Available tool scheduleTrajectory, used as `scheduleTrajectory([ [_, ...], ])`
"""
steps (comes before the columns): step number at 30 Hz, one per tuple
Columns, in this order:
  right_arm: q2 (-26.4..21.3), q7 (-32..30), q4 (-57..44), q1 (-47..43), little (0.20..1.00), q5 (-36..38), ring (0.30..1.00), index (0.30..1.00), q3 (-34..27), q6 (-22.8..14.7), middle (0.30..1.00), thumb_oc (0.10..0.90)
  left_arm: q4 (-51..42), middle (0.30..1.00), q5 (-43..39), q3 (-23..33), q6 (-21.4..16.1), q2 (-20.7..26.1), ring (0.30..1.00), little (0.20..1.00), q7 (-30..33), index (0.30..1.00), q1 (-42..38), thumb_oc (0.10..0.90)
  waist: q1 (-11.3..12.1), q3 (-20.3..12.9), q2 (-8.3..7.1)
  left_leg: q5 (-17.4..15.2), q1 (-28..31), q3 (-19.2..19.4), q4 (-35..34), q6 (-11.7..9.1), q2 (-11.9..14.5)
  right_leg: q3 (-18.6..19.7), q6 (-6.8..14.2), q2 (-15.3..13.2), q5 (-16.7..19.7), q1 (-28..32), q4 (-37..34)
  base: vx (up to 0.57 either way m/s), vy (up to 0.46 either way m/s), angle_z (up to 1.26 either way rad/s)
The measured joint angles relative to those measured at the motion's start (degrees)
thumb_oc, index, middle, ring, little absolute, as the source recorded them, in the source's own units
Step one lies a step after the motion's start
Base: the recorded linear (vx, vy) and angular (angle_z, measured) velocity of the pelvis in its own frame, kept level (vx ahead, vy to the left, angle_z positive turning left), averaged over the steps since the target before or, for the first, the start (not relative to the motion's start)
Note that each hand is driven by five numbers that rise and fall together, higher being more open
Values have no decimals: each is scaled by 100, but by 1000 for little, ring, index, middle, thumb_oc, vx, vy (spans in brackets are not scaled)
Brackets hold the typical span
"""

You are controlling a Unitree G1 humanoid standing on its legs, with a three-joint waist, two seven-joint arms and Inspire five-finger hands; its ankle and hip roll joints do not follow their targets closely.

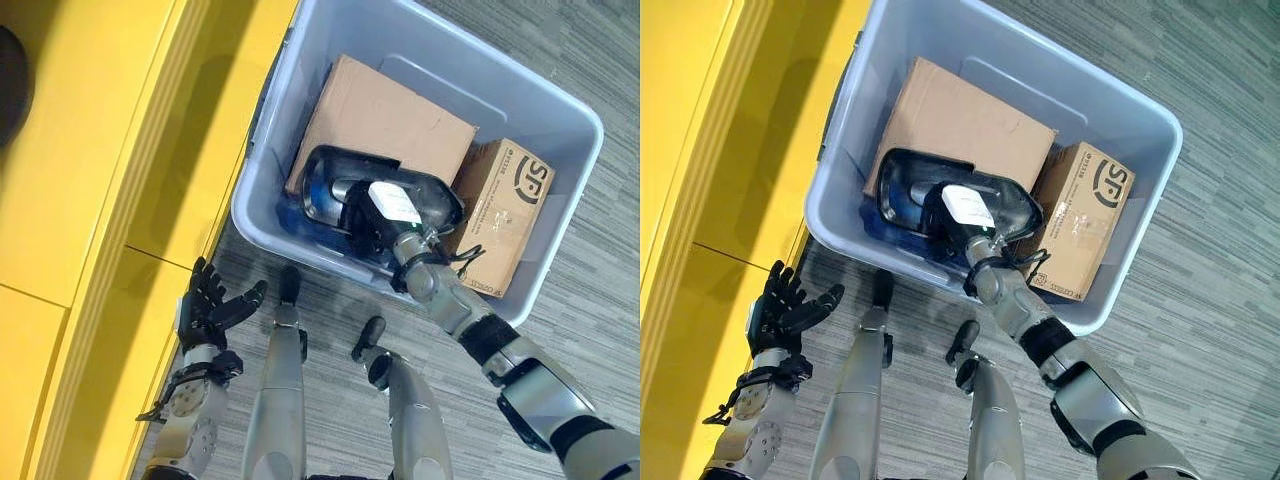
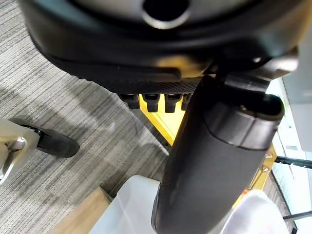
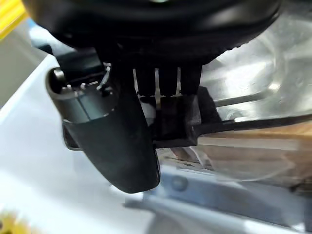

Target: Move parts from the plastic box to the shelf.

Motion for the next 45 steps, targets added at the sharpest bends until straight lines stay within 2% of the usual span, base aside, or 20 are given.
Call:
scheduleTrajectory([
  [2,-331,73,-457,287,300,-18,300,300,-21,-16,300,400,-14,1000,15,90,2,-2,1000,1000,-50,1000,47,900,-3,-4,-23,-9,431,80,-199,11,-5,29,34,18,68,407,-250,55,-23,-10],
  [7,-1046,176,-1492,568,300,-209,300,300,-350,-213,300,400,-14,1000,18,282,7,8,1000,1000,-147,1000,53,900,-83,-28,-124,88,844,244,-490,42,13,146,59,96,315,774,-665,69,-12,-16],
  [9,-1481,311,-1890,605,300,-236,300,300,-427,-241,300,400,-1,1000,24,291,47,5,1000,1000,-261,1000,43,900,-159,-26,-145,90,990,291,-614,40,46,154,60,129,422,954,-904,80,-10,-13],
  [13,-2494,669,-2676,677,300,-228,300,300,-546,-560,300,400,-9,1000,48,378,100,4,1000,1000,-422,1000,112,900,-170,-37,-160,192,1535,433,-994,47,15,225,100,177,663,1496,-1468,75,9,-11],
  [20,-3313,1061,-3706,623,300,-57,300,300,-917,-1022,300,400,-54,1000,126,599,162,-1,1000,1000,-654,1000,202,900,-188,-90,-151,206,2043,552,-1296,33,-54,281,123,183,773,1999,-1907,59,19,-5],
  [21,-3311,1066,-3720,639,300,15,300,300,-921,-1058,300,400,-51,1000,145,593,163,2,1000,1000,-660,1000,217,900,-195,-146,-152,204,2039,553,-1301,32,-58,279,132,182,780,2013,-1943,93,26,-1],
  [25,-3905,1424,-4162,611,300,468,300,300,-960,-1254,300,400,-65,1000,300,731,202,-7,1000,1000,-776,1000,215,900,-185,-266,-120,216,2291,602,-1454,37,-93,284,147,150,849,2277,-2135,78,18,-1],
  [26,-3990,1530,-4188,612,300,589,300,300,-959,-1311,300,400,-66,1000,382,761,207,-7,1000,1000,-779,1000,250,900,-193,-412,-112,215,2338,610,-1510,36,-110,282,166,144,865,2330,-2214,72,21,0],
  [27,-4060,1570,-4189,607,300,706,300,300,-960,-1335,300,400,-66,1000,494,772,211,-4,1000,1000,-786,1000,250,900,-194,-504,-99,216,2342,614,-1538,36,-119,282,170,145,877,2334,-2247,72,20,3],
  [29,-4584,1718,-4244,523,300,925,300,300,-956,-1417,300,400,-87,1000,753,807,240,-1,1000,1000,-865,1000,227,900,-195,-628,-1,229,2389,606,-1579,47,-163,281,185,135,905,2411,-2317,74,13,4],
  [33,-5026,1974,-4222,422,300,1282,300,300,-925,-1462,300,400,-168,1000,1427,861,254,90,1000,1000,-893,1000,407,900,-267,-964,5,233,2576,653,-1715,50,-183,291,220,110,953,2591,-2483,65,7,-4],
  [35,-5360,2115,-4232,110,300,1578,300,300,-658,-1540,300,400,-178,1000,1932,881,247,217,1000,1000,-865,1000,444,900,-287,-1045,7,237,2750,719,-1799,48,-186,303,222,115,1001,2762,-2621,55,-1,-8],
  [36,-5433,2160,-4187,-36,300,1751,300,300,-521,-1591,300,400,-195,1000,2374,910,264,357,1000,1000,-814,1000,432,900,-331,-1204,-28,252,2773,709,-1862,28,-189,292,216,125,1017,2795,-2686,64,-1,-4],
  [38,-5790,2312,-4201,-500,300,2021,300,300,-130,-1656,300,400,-295,1000,3044,947,240,764,1000,1000,-745,1000,397,900,-344,-1267,-36,263,2844,718,-1898,11,-176,302,217,157,1021,2844,-2693,52,-7,-5],
  [40,-5876,2372,-4158,-545,300,2397,300,300,28,-1671,300,400,-539,1000,3686,1188,93,914,1000,1000,-477,1000,356,900,-353,-1574,-82,275,2955,748,-2000,-6,-171,302,219,166,1015,2881,-2693,60,-11,-7],
  [45,-5890,2727,-4031,-1289,300,3011,300,300,1026,-1727,300,400,-696,1000,4792,1231,-14,1446,1000,1000,-140,1000,288,900,-382,-1804,-122,280,3133,756,-2076,-12,-170,301,232,156,1000,3025,-2695,14,-3,-1],
])
